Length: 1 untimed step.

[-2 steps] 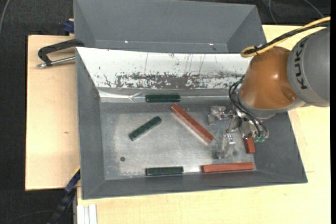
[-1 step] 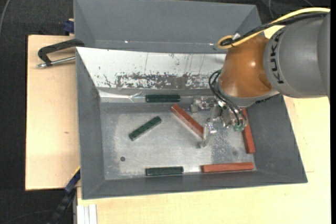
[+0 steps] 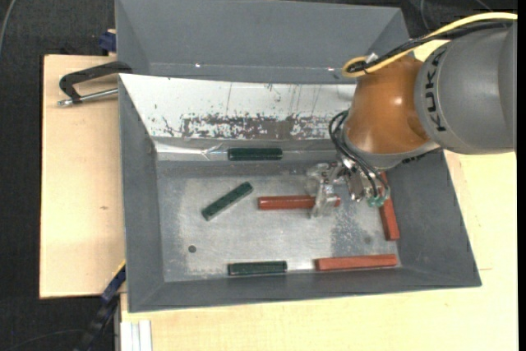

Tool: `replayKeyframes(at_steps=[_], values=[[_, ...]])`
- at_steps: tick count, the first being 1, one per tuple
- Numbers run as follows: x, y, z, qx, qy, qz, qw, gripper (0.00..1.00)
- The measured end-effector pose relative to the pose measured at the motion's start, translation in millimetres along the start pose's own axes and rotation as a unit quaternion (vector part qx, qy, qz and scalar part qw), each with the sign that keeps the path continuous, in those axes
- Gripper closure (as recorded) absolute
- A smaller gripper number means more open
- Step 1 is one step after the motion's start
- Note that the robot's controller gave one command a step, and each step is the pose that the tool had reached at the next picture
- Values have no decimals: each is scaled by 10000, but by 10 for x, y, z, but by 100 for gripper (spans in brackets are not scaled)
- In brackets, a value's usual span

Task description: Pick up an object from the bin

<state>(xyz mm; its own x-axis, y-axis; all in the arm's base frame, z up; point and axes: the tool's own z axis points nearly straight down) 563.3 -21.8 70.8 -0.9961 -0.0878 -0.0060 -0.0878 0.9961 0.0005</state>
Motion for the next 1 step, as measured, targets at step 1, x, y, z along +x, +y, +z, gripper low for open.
replayKeyframes(at_steps=[1], values=[[-283,-205,-1866,17,-46,-1605,9870,100]])
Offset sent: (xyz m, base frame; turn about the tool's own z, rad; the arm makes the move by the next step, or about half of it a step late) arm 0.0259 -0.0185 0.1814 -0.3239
